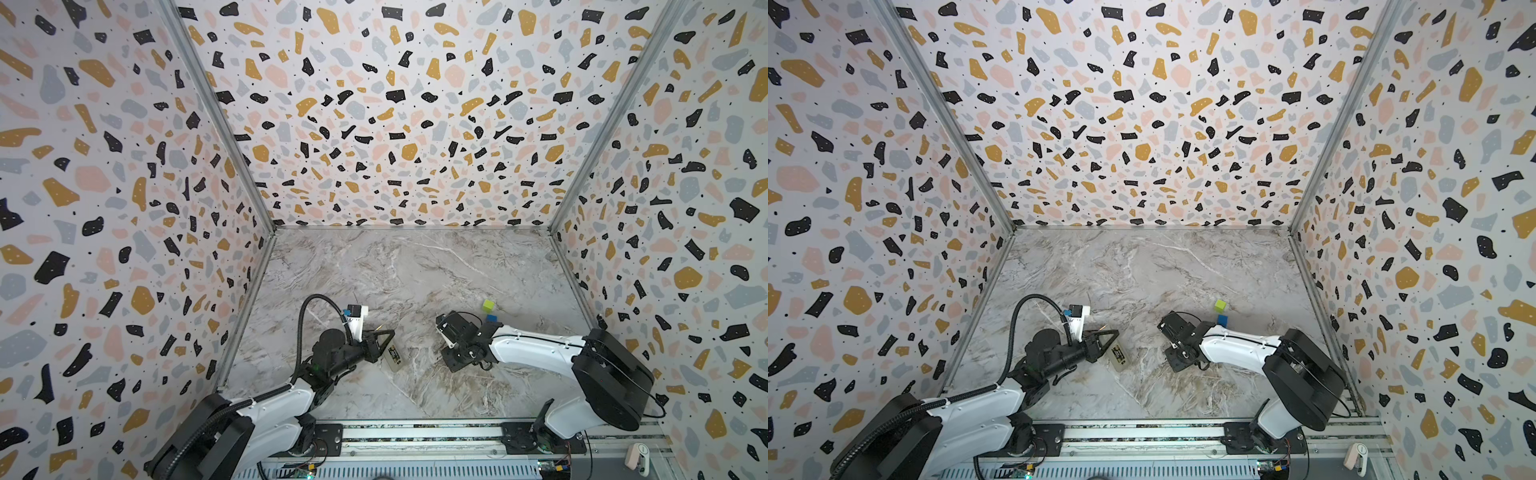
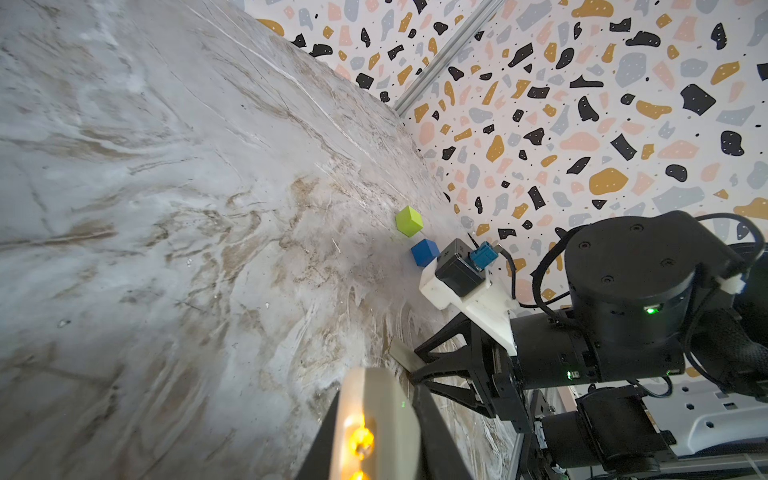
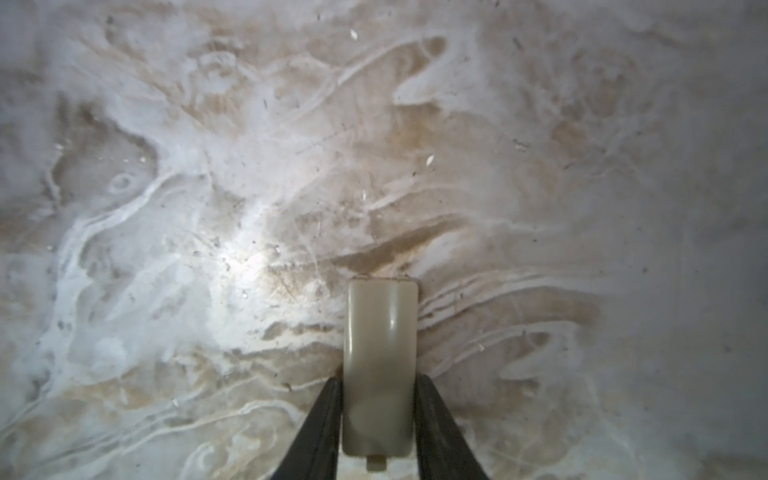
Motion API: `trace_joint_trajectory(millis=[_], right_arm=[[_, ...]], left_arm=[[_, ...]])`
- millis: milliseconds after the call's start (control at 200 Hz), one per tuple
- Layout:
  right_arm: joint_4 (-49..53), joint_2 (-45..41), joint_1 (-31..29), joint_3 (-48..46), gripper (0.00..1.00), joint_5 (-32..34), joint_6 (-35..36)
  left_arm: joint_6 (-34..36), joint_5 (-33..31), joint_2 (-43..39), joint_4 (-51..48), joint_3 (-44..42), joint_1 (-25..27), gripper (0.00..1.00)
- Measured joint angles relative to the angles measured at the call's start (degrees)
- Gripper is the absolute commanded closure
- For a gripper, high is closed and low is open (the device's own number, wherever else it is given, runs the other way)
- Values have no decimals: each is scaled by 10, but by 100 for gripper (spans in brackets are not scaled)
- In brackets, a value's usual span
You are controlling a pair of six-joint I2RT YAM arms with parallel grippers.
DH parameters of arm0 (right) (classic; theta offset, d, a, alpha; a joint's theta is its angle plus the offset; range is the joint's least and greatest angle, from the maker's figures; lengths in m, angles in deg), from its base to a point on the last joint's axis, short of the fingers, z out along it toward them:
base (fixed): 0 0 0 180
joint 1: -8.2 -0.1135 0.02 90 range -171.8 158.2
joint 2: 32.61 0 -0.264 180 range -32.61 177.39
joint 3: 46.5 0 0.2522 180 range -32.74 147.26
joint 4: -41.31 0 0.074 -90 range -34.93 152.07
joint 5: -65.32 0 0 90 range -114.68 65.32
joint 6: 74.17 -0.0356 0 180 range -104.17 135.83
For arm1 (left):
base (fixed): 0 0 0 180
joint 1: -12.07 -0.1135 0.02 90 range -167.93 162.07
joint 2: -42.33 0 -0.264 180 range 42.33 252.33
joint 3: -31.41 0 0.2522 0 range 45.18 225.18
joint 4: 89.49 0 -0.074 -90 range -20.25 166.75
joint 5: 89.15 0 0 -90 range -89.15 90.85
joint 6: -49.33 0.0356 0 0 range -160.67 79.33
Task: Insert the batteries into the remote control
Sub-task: 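Lift the battery cover with the right gripper and turn it toward the remote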
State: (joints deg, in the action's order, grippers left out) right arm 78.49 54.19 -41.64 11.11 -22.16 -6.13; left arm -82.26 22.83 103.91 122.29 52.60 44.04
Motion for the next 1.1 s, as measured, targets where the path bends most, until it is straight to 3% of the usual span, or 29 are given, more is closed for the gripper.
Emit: trace_joint_trajectory(millis=[521, 1101], right_arm=[[2, -5, -13, -4, 63, 6, -10], [16, -9, -19, -6, 72, 14, -25]], left_arm=[[0, 0, -2, 0, 0, 0, 100], [0, 0, -8, 0, 0, 3, 100]])
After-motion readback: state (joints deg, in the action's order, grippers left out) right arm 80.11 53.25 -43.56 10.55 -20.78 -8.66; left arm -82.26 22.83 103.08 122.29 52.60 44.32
